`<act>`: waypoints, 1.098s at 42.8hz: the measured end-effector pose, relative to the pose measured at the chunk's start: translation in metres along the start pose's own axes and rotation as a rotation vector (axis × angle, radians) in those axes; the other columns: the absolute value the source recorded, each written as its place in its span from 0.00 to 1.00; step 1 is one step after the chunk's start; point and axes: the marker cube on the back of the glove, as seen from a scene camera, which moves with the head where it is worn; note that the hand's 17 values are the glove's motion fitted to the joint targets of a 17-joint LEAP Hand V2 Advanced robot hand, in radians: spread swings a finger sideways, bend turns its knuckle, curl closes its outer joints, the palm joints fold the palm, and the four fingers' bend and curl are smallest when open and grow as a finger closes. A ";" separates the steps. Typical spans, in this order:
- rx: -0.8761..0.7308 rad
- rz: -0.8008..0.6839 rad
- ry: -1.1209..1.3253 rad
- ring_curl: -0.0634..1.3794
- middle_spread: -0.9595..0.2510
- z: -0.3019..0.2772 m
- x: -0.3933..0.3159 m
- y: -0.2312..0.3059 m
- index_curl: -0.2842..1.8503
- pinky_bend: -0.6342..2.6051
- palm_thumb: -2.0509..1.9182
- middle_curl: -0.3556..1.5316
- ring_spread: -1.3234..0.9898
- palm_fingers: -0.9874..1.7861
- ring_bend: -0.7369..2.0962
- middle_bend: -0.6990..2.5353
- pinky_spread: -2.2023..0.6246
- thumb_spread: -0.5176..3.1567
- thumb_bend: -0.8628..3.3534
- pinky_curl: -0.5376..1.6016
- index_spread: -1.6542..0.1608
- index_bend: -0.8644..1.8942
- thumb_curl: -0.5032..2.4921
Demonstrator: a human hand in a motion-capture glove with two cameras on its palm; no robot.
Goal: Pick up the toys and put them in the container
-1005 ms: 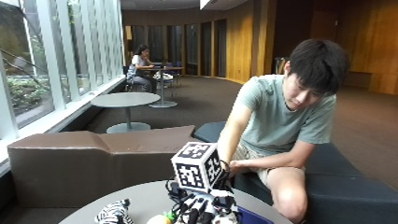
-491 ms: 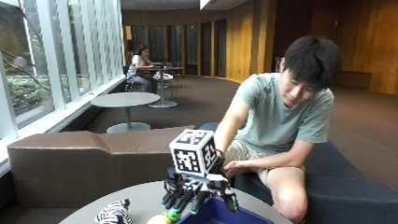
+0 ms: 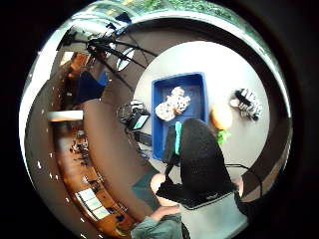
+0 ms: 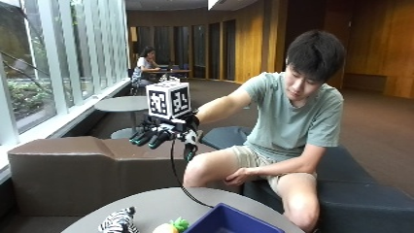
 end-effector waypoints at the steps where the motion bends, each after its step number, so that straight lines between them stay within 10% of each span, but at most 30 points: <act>1: -0.002 0.009 0.006 0.35 0.76 -0.001 0.008 0.001 0.26 0.50 0.53 0.34 0.58 0.25 0.32 0.25 0.80 0.51 0.21 0.42 0.78 0.35 0.31; 47: -0.214 0.266 -0.082 0.38 0.80 0.302 0.185 -0.092 0.17 0.55 0.53 0.29 0.58 0.30 0.41 0.25 0.79 0.52 0.21 0.43 0.79 0.30 0.29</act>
